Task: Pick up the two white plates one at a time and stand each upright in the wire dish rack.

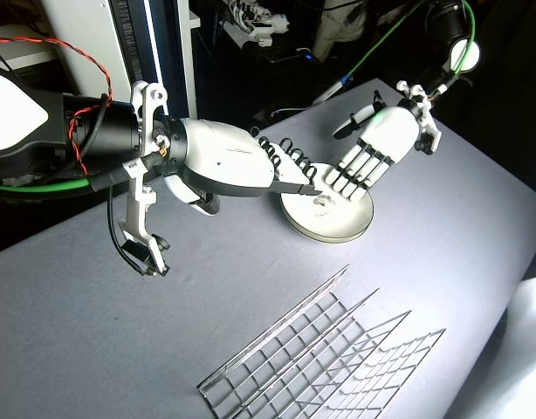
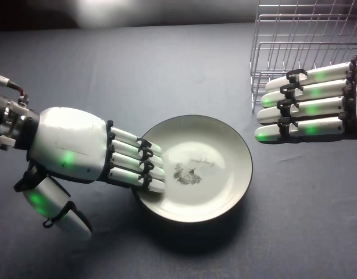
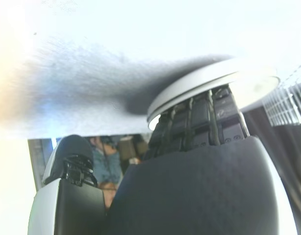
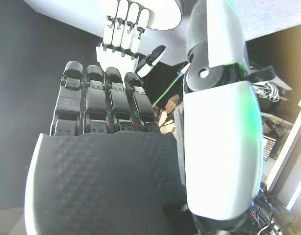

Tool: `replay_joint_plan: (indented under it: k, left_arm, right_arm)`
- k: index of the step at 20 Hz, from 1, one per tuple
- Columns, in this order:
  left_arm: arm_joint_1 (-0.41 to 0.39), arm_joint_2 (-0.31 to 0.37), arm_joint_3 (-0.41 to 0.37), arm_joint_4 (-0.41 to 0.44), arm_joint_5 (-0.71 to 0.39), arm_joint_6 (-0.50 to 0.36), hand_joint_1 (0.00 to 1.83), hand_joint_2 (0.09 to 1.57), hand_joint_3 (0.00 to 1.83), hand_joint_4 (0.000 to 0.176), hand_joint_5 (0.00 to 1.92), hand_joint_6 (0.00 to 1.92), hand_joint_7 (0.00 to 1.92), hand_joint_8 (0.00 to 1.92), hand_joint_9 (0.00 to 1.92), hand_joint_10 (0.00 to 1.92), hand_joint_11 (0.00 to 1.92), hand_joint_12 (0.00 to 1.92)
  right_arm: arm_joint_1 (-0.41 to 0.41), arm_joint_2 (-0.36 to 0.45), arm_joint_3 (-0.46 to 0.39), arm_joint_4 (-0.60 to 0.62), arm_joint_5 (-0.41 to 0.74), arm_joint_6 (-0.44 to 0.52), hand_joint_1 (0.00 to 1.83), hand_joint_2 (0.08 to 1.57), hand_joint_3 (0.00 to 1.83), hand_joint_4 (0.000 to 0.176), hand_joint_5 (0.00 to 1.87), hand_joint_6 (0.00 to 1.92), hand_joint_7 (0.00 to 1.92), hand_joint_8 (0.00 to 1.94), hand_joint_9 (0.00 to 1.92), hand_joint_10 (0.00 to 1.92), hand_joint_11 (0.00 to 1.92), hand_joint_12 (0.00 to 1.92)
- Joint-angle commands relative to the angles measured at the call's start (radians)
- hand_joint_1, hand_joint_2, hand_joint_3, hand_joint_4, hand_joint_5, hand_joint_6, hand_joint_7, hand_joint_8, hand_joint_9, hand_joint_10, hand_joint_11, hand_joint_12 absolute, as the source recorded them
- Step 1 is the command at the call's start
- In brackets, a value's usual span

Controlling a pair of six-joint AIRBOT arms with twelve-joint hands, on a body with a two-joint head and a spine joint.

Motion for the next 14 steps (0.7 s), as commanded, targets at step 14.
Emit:
replay_joint_plan:
  k: [14]
  left_arm:
    - [-0.032,-0.088,-0.011,-0.026,0.037,0.002,0.00,1.20,0.01,0.000,0.00,0.00,0.00,0.00,0.00,0.00,0.00,0.00]
  right_arm:
    - [0.003,0.006,-0.001,0.058,0.051,-0.002,1.25,0.97,0.00,0.000,0.04,0.00,0.00,0.00,0.00,0.00,0.00,0.22]
